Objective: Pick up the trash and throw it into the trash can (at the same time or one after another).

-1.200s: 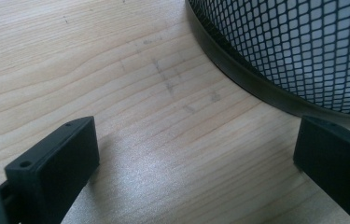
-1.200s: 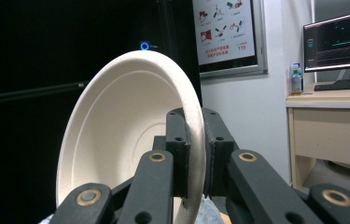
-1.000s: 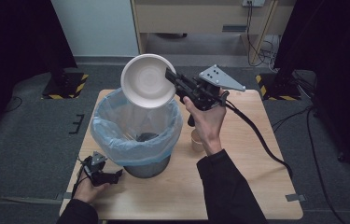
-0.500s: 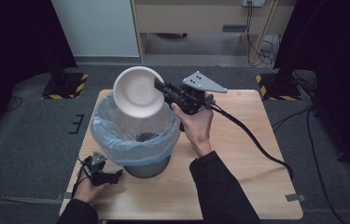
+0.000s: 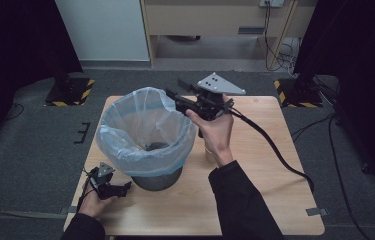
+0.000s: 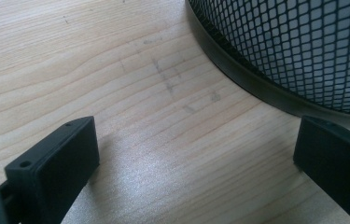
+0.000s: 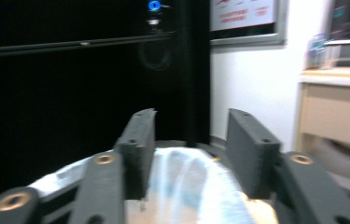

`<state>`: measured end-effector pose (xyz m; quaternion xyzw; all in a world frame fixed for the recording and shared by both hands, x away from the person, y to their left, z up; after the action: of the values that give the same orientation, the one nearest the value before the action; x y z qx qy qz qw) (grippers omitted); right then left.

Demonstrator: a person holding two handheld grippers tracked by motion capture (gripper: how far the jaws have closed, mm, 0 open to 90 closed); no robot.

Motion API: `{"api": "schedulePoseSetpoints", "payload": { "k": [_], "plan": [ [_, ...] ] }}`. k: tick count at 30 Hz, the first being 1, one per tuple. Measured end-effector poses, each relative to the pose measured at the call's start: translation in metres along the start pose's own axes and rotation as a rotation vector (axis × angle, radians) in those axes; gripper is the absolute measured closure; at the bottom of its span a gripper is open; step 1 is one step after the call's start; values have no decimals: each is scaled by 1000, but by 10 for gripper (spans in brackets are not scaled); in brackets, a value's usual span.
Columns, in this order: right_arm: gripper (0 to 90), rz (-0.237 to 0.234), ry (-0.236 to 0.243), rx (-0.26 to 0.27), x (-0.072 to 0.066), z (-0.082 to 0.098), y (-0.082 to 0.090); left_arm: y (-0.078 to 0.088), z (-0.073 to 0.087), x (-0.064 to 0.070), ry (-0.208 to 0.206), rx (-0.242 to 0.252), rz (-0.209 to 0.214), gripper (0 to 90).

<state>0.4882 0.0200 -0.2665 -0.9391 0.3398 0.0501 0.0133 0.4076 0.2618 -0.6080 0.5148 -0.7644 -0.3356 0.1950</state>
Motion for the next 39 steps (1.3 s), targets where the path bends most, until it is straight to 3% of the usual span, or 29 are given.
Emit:
{"api": "schedulePoseSetpoints", "payload": {
  "k": [4,5,6,7,8,11,14,21,26,28,29,30,37,39],
  "plan": [
    [451,73,-33,54,30,-11,21,0,0,0,1,0,0,0],
    [451,73,-33,54,30,-11,21,0,0,0,-2,-3,0,0],
    [434,116,-44,71,49,-12,35,0,0,0,-2,-3,0,0],
    [434,116,-44,71,49,-12,35,0,0,0,-2,-3,0,0],
    [415,153,-49,68,65,-9,47,0,0,0,-2,-2,1,0],
    [388,195,-58,53,84,2,61,0,0,0,-2,-3,1,0],
    [371,224,-58,31,96,13,69,0,0,0,-2,-3,1,0],
    [338,285,-90,-73,137,73,89,0,0,0,-2,-3,1,0],
    [387,295,-121,-204,156,131,91,0,0,0,-2,-3,0,0],
    [431,297,-131,-271,160,155,91,0,0,0,-2,-3,0,0],
    [431,297,-131,-271,160,155,91,0,0,0,-2,-3,0,0],
    [478,295,-133,-348,162,180,90,0,0,0,-2,-3,1,0],
    [586,273,-142,-501,158,235,87,0,0,0,-2,-3,1,0],
    [594,268,-148,-511,157,239,87,0,0,0,-2,-3,1,0]
  ]
}}
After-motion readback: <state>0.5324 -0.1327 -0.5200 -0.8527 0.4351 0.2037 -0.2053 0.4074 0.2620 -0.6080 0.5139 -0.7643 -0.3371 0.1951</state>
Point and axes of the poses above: each handheld gripper's, and its own axes: y roughly backward along the jaws, z roughly out of its underside, x roughly to its right, the point moved 10 cm from there along -y, roughly forward along the jaws, and after that the axes turned 4 degrees about -z, right-handed, at the moved point
